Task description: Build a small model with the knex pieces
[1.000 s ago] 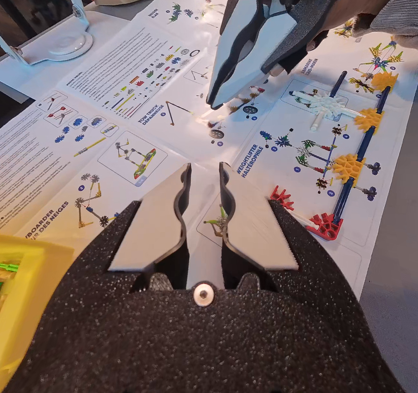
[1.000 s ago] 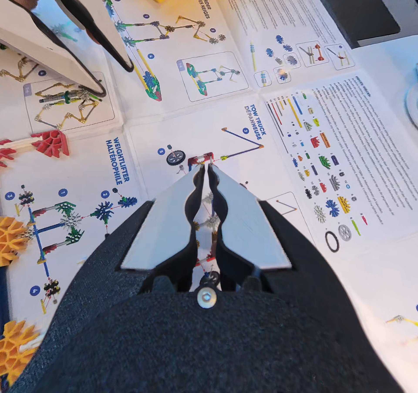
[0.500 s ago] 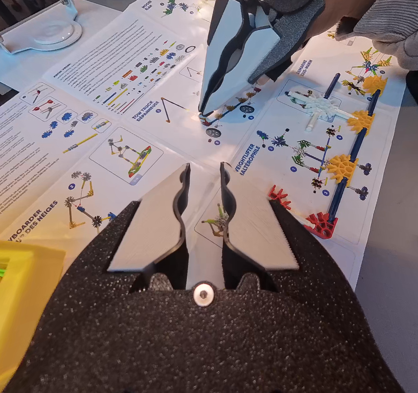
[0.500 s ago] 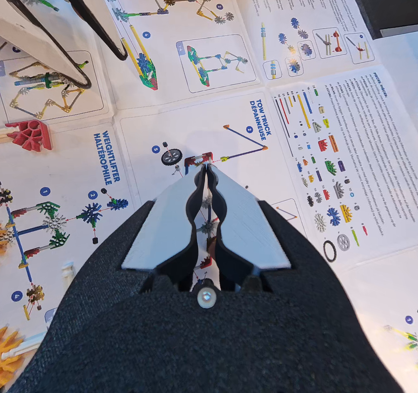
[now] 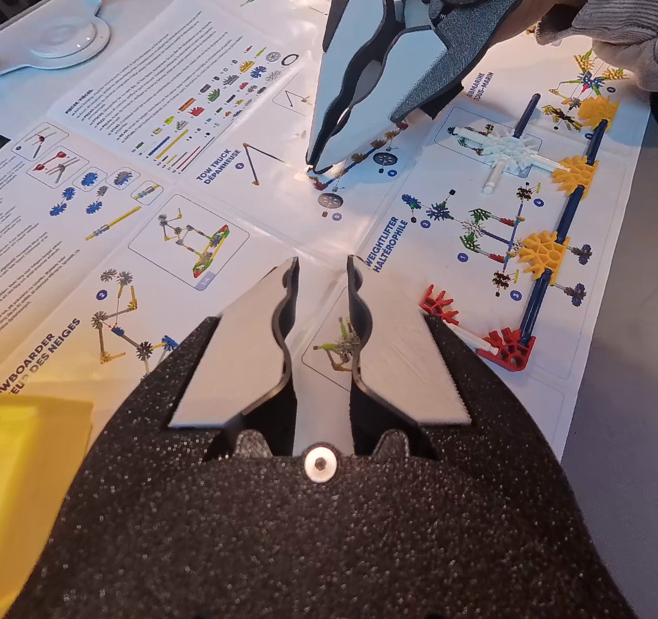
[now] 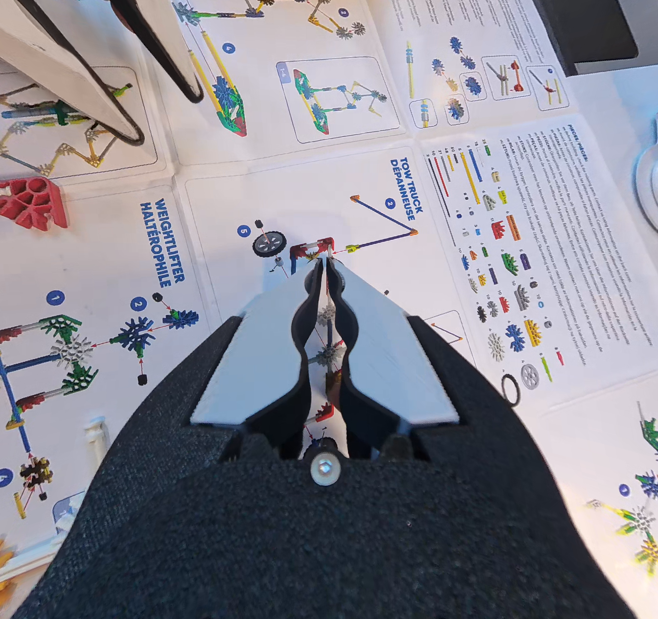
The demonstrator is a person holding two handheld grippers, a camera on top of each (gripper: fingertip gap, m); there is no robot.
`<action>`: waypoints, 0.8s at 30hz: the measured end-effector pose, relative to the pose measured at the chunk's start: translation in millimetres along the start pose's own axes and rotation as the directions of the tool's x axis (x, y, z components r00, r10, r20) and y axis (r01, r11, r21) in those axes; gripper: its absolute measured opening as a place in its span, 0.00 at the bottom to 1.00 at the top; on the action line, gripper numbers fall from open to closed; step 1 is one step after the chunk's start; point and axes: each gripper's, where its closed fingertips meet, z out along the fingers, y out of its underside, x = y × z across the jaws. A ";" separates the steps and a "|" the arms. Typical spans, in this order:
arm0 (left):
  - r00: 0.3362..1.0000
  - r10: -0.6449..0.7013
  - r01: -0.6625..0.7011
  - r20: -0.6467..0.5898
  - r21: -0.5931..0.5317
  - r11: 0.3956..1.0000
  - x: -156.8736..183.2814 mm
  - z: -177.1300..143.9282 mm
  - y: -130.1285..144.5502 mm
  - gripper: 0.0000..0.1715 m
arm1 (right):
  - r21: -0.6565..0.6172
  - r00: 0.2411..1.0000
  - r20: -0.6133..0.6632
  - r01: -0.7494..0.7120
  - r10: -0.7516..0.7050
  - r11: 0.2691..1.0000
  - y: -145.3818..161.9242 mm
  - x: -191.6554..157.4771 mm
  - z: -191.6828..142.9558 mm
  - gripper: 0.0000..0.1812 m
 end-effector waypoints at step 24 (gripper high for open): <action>0.999 0.034 -0.034 -0.013 0.004 0.999 5.1 -0.4 0.0 0.15 | 0.033 0.979 0.138 -0.154 0.148 0.988 7.2 -3.3 -13.6 0.00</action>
